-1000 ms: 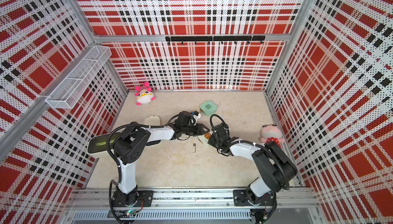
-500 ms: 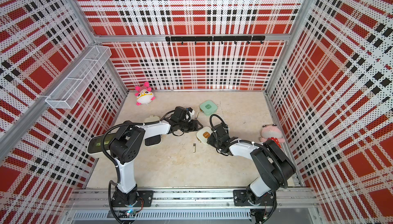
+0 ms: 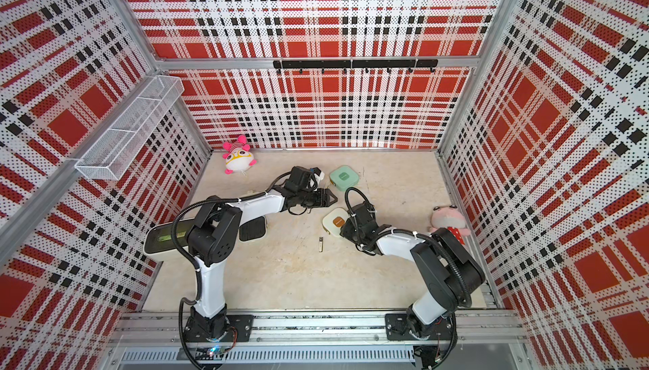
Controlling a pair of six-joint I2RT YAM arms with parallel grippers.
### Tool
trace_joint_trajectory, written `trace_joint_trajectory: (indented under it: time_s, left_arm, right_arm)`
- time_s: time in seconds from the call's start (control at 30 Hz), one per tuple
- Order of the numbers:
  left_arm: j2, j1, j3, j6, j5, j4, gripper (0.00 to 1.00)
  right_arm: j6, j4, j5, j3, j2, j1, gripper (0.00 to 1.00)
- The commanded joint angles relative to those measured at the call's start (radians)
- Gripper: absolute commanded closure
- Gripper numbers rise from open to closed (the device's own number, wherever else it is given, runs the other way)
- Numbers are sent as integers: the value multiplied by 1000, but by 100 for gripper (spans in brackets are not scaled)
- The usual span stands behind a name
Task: Organize nail clipper sets
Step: Move the storage box to the center of the board.
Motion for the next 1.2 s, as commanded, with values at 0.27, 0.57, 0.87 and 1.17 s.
trace_joint_trajectory:
  time_s: [0.27,0.57,0.87,1.17]
  left_arm:
    - [8,-94,-95,-36,88,-39,32]
    - [-36,-112,-158,-106,93,26,32]
    - [-55,-49,-136,-108,79,25,32]
    - [-65,-18,-143,-97,80,16,32]
  right_arm:
    - [31,83,-56,22,56,9,52]
    - [41,105,-63,10,46,14,52]
    - [-10,-16,16,-3,-29,14,45]
    - [-35,-92,45,-8,-76,14,39]
